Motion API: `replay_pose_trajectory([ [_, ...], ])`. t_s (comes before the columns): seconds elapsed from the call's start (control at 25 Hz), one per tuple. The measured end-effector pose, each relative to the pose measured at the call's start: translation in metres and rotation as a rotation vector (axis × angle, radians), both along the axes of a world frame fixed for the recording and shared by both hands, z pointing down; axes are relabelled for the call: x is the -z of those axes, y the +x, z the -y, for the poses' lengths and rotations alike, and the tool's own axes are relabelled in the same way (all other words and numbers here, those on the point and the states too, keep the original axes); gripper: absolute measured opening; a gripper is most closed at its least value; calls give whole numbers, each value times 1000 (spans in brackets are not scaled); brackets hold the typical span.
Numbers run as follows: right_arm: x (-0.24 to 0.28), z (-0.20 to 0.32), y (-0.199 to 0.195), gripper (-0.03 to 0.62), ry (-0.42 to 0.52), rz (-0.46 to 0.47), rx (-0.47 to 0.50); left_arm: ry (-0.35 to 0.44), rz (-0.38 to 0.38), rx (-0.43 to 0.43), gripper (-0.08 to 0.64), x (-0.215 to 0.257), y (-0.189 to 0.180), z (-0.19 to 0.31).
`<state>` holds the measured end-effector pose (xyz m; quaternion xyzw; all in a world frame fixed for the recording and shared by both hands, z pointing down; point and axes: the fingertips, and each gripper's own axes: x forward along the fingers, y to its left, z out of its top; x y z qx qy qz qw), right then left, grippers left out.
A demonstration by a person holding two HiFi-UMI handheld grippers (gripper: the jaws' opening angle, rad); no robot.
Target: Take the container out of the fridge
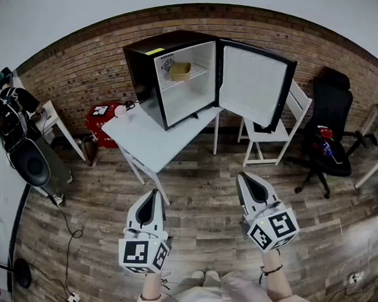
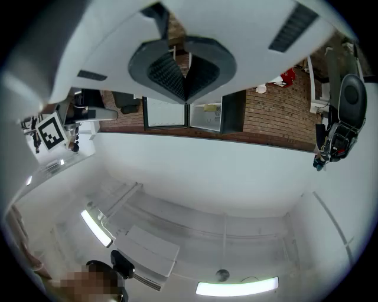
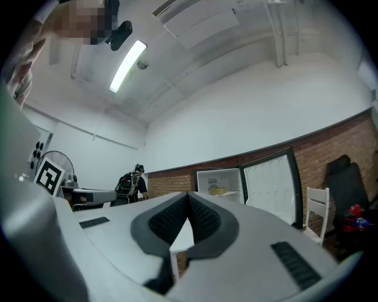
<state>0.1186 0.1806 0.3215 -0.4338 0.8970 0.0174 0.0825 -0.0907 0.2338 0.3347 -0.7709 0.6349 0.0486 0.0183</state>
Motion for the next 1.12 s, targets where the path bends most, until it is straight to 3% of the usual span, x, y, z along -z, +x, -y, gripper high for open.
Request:
replay_pose_trajectory([
  [0.92,-15,1,15,4,-22,13,17,-46,-10,18,-9,-15,27,-12],
  [1.12,-22,3,20,57,-41,18,23,-57,-11,28,-9,-21,34,-20],
])
